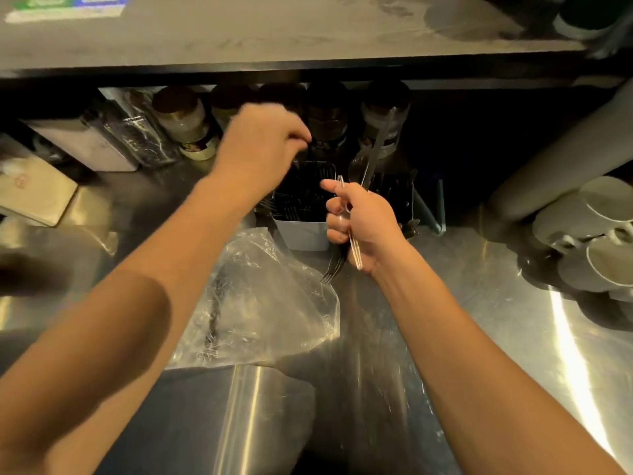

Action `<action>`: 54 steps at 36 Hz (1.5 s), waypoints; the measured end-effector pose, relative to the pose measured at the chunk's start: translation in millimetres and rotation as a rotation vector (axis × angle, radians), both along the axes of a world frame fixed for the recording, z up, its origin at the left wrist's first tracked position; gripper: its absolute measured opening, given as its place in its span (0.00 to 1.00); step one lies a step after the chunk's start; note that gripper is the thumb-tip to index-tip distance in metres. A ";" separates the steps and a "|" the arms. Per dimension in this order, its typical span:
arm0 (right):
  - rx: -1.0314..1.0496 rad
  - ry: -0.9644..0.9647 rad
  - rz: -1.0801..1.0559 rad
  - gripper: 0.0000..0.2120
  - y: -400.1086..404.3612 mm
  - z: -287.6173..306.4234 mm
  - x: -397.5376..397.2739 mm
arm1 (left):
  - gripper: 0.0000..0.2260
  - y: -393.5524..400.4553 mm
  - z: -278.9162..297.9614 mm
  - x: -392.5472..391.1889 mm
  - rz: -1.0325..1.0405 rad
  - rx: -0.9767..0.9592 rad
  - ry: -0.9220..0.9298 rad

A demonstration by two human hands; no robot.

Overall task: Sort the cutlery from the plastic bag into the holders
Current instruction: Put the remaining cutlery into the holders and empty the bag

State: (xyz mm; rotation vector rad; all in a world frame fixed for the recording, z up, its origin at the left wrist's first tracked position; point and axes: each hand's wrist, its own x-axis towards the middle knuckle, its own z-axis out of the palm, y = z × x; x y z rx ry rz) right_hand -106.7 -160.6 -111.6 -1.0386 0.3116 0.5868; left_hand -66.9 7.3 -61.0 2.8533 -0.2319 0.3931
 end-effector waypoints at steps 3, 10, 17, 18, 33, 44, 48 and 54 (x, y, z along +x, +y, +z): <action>0.179 0.052 0.057 0.13 -2.9 1.8 -6.0 | 0.16 -2.9 -45.4 4.4 -0.016 0.311 0.352; 0.391 0.043 0.149 0.10 -17.9 0.1 -15.2 | 0.20 -9.6 -44.5 -13.9 0.169 -0.417 0.202; 0.123 -0.087 0.151 0.12 -8.3 -2.4 -22.1 | 0.11 -24.3 -18.3 -55.5 0.021 -0.825 0.567; 0.072 -0.090 0.146 0.15 -7.2 -3.6 -23.0 | 0.11 -22.1 -18.5 -55.7 0.033 -0.847 0.540; 0.041 0.170 0.166 0.16 51.4 -11.1 -21.6 | 0.08 112.7 -60.4 -33.3 0.472 -0.317 0.151; 0.101 0.043 -0.059 0.10 115.8 -9.5 -4.5 | 0.16 86.3 -62.0 -67.6 0.356 -0.836 0.410; 0.031 0.061 -0.032 0.09 132.2 -11.8 -7.1 | 0.24 83.2 -74.9 -89.2 0.289 -0.817 0.386; 0.040 0.094 -0.001 0.09 142.5 -9.3 -9.7 | 0.23 103.7 -79.7 -90.9 0.346 -0.813 0.379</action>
